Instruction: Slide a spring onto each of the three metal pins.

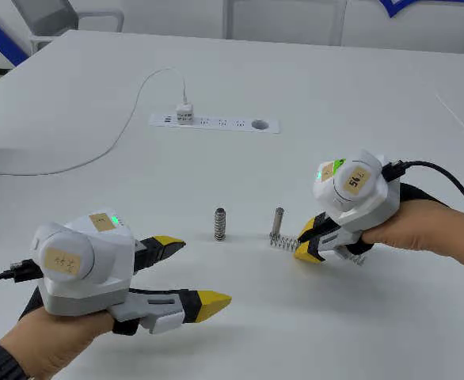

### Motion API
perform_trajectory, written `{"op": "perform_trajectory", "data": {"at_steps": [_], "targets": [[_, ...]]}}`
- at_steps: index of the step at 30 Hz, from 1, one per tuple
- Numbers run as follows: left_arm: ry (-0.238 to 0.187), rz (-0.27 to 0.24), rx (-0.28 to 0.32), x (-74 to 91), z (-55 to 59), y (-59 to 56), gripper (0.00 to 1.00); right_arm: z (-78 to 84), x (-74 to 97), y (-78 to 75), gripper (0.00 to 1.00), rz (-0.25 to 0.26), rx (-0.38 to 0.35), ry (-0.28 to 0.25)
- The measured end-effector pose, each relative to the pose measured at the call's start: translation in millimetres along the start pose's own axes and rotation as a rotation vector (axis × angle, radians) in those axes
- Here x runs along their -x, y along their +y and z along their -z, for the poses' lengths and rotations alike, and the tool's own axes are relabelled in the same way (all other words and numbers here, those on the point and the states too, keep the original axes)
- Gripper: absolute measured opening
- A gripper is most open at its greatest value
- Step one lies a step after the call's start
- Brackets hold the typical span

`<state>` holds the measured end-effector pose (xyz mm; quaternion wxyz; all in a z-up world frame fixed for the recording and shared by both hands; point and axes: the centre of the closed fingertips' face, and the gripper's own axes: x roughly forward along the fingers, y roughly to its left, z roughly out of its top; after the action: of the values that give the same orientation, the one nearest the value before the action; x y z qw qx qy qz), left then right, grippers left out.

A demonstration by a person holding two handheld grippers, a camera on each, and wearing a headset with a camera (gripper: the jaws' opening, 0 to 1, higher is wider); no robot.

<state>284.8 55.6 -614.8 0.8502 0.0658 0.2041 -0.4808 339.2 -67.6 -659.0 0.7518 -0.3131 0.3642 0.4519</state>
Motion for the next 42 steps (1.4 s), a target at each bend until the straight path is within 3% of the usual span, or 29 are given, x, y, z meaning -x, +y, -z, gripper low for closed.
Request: {"op": "perform_trajectory", "data": {"at_steps": [10,19,42], "targets": [[0.005,0.008,-0.007,-0.9,0.1,-2.9,0.65,1.9,-0.5,2.2,0.12,-0.011,-0.039,-0.002],[0.008,0.016,-0.015,-3.1,-0.2,-5.3,0.64,3.0,3.9,10.7,0.12,-0.011,-0.020,-0.005],[0.041,0.143,-0.132,-33.8,-12.4,-37.4,0.55,-12.8,36.9,56.4,0.12,-0.101,0.097,-0.063]]}}
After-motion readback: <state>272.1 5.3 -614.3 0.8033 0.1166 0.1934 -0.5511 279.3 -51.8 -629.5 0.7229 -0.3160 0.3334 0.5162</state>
